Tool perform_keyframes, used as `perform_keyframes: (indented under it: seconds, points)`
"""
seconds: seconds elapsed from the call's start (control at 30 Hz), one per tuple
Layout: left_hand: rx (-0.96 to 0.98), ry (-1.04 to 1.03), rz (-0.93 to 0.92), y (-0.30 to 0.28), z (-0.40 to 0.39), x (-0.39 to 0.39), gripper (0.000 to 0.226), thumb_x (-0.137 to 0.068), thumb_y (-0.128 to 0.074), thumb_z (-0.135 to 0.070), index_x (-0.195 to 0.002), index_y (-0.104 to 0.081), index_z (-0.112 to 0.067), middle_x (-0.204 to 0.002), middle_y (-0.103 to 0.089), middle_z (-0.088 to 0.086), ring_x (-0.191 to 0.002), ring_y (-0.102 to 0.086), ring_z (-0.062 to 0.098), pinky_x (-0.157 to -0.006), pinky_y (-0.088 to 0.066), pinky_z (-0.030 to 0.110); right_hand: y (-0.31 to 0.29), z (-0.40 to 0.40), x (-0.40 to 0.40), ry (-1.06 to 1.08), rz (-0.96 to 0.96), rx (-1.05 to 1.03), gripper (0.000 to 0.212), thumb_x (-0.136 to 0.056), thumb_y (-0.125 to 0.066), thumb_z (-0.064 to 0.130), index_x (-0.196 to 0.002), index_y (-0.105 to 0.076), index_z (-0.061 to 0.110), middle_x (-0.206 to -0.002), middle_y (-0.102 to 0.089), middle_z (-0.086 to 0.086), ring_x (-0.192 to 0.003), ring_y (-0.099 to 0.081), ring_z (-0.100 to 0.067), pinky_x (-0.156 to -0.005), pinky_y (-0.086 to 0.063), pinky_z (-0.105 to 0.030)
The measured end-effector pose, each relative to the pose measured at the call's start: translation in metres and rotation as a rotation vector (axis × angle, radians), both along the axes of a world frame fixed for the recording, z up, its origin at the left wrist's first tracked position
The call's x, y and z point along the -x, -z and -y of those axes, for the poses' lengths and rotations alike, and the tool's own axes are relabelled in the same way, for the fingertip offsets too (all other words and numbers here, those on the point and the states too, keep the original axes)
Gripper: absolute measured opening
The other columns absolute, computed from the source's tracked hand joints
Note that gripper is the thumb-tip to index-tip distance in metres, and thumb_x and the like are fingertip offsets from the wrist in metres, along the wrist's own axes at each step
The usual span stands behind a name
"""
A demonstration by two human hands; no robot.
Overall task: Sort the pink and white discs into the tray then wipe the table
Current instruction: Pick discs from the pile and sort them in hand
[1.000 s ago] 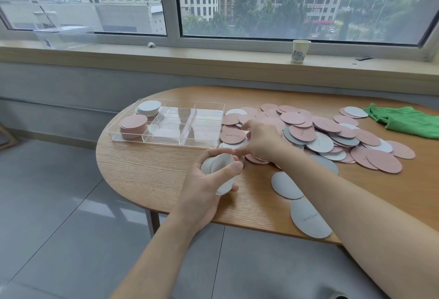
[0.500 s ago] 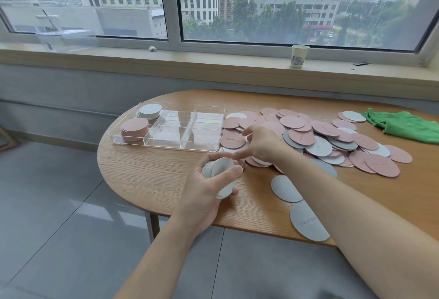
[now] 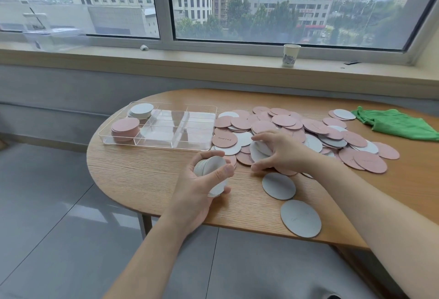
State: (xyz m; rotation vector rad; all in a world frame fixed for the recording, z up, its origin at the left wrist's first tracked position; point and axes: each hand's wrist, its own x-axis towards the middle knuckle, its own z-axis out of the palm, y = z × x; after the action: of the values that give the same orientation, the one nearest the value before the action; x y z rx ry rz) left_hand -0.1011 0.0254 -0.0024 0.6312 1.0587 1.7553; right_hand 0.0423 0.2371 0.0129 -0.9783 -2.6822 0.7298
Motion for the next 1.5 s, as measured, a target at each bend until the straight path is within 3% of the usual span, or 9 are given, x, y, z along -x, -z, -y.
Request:
perform_keyframes:
  seconds: [0.3,0.5,0.67,0.8,0.9,1.07,1.23,1.37,1.5]
  points:
    - [-0.007,0.012,-0.014,0.001,-0.002,0.000,0.053,-0.055,-0.095,-0.020,-0.104,-0.075,-0.020,-0.103,-0.071,0.013,-0.095,-0.065,0.030,-0.061,-0.057,0.030,-0.004,-0.011,-0.013,0.066,-0.038,-0.066,0.053,-0.075,-0.087,0.036,-0.124,-0.068,0.029,-0.104,-0.057,0.010,-0.085,-0.050,0.003,-0.068,-0.031,-0.008]
    - [-0.002,0.022,-0.027,0.004,-0.004,0.000,0.052,-0.055,-0.096,-0.021,-0.102,-0.076,-0.022,-0.103,-0.069,0.013,-0.097,-0.063,0.032,-0.063,-0.057,0.033,0.006,-0.016,-0.015,0.096,-0.211,-0.071,0.024,-0.075,-0.089,0.029,-0.094,-0.080,0.018,-0.096,-0.074,0.007,-0.078,-0.057,0.010,-0.074,-0.041,-0.015]
    - [-0.009,0.008,-0.025,0.004,-0.005,0.000,0.046,-0.059,-0.094,-0.018,-0.101,-0.077,-0.023,-0.101,-0.071,0.012,-0.096,-0.064,0.031,-0.062,-0.057,0.032,0.013,-0.001,-0.011,0.122,-0.399,-0.121,0.009,-0.084,-0.081,0.026,-0.092,-0.082,0.020,-0.090,-0.077,0.007,-0.090,-0.068,-0.010,-0.086,-0.052,-0.032]
    - [-0.034,-0.017,0.009,0.007,-0.006,-0.002,0.051,-0.069,-0.089,-0.014,-0.116,-0.068,-0.013,-0.096,-0.072,0.011,-0.096,-0.064,0.031,-0.064,-0.054,0.037,0.011,0.025,-0.001,0.077,-0.660,-0.152,0.008,-0.083,-0.082,0.020,-0.090,-0.082,0.019,-0.092,-0.076,0.014,-0.094,-0.069,-0.001,-0.087,-0.052,-0.021]
    - [-0.061,-0.052,0.036,0.007,-0.008,-0.004,0.067,-0.062,-0.095,-0.027,-0.119,-0.063,-0.013,-0.099,-0.071,0.011,-0.094,-0.061,0.033,-0.065,-0.054,0.036,0.007,0.054,0.007,0.027,-0.794,-0.186,0.010,-0.083,-0.081,0.020,-0.092,-0.082,0.017,-0.093,-0.077,0.010,-0.091,-0.069,-0.001,-0.077,-0.047,-0.012]
    - [-0.140,-0.109,0.070,0.009,-0.011,-0.005,0.089,-0.051,-0.100,-0.049,-0.123,-0.059,-0.017,-0.107,-0.071,0.010,-0.095,-0.070,0.023,-0.077,-0.059,0.035,0.024,0.100,0.017,-0.087,-0.903,-0.132,0.008,-0.084,-0.081,0.013,-0.091,-0.082,0.010,-0.097,-0.078,0.002,-0.092,-0.072,-0.009,-0.079,-0.057,-0.026]
    - [-0.142,-0.091,0.102,0.012,-0.010,-0.007,0.094,-0.060,-0.093,-0.057,-0.133,-0.054,-0.011,-0.107,-0.062,0.022,-0.101,-0.066,0.034,-0.082,-0.059,0.037,0.039,0.118,0.024,-0.098,-0.913,0.008,0.006,-0.084,-0.080,0.008,-0.089,-0.082,0.010,-0.099,-0.078,0.004,-0.096,-0.073,-0.006,-0.086,-0.056,-0.023]
    - [-0.080,-0.032,0.141,0.009,-0.007,-0.005,0.061,-0.085,-0.070,-0.046,-0.133,-0.052,-0.014,-0.103,-0.072,0.020,-0.094,-0.072,0.032,-0.081,-0.059,0.041,0.039,0.111,0.020,-0.169,-0.782,0.051,0.007,-0.085,-0.080,0.013,-0.091,-0.083,0.012,-0.104,-0.078,0.006,-0.098,-0.072,-0.004,-0.088,-0.056,-0.026]
    - [-0.053,-0.076,0.198,0.008,-0.009,-0.005,0.033,-0.086,-0.073,-0.030,-0.115,-0.060,-0.018,-0.101,-0.071,0.012,-0.086,-0.071,0.025,-0.070,-0.059,0.039,0.024,0.089,0.008,-0.158,-0.711,-0.038,0.010,-0.086,-0.079,0.016,-0.095,-0.081,0.012,-0.104,-0.077,0.008,-0.097,-0.071,0.001,-0.088,-0.056,-0.023]
